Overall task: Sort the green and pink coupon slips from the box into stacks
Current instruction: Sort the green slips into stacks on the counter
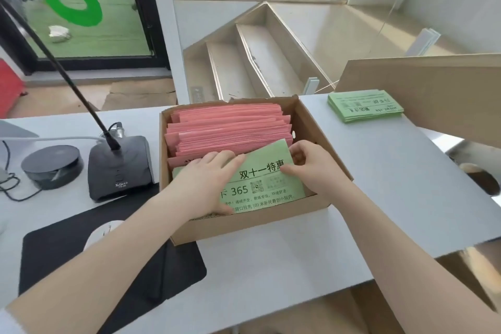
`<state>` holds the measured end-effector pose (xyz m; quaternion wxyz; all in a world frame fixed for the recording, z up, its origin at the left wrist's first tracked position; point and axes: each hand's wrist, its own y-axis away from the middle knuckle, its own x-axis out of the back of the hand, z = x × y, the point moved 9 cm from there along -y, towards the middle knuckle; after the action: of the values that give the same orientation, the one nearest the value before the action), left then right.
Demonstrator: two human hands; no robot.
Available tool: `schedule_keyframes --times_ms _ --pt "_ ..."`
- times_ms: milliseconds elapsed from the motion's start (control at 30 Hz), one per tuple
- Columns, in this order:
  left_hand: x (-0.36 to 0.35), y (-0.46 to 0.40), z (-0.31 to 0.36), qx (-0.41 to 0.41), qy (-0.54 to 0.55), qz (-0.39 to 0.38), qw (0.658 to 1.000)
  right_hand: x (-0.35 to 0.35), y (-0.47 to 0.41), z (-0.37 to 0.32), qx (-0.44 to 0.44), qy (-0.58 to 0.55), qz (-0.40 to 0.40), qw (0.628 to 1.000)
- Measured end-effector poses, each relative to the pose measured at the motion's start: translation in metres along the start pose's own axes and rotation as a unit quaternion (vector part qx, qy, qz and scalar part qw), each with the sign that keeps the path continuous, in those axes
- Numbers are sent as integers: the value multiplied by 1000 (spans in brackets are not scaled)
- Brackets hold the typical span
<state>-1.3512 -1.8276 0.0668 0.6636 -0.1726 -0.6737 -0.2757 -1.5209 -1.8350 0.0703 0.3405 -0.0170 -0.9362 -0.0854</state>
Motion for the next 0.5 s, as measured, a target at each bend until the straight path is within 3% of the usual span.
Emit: schedule_keyframes --times_ms 100,200,500 --pt "9 1 1 3 54 39 998 -11 11 -12 28 -122 -76 989" --pt "31 4 -2 -1 117 119 986 -15 20 -25 76 -158 -121 977" --pt "94 43 -16 23 176 242 954 59 54 -26 176 -399 12 900"
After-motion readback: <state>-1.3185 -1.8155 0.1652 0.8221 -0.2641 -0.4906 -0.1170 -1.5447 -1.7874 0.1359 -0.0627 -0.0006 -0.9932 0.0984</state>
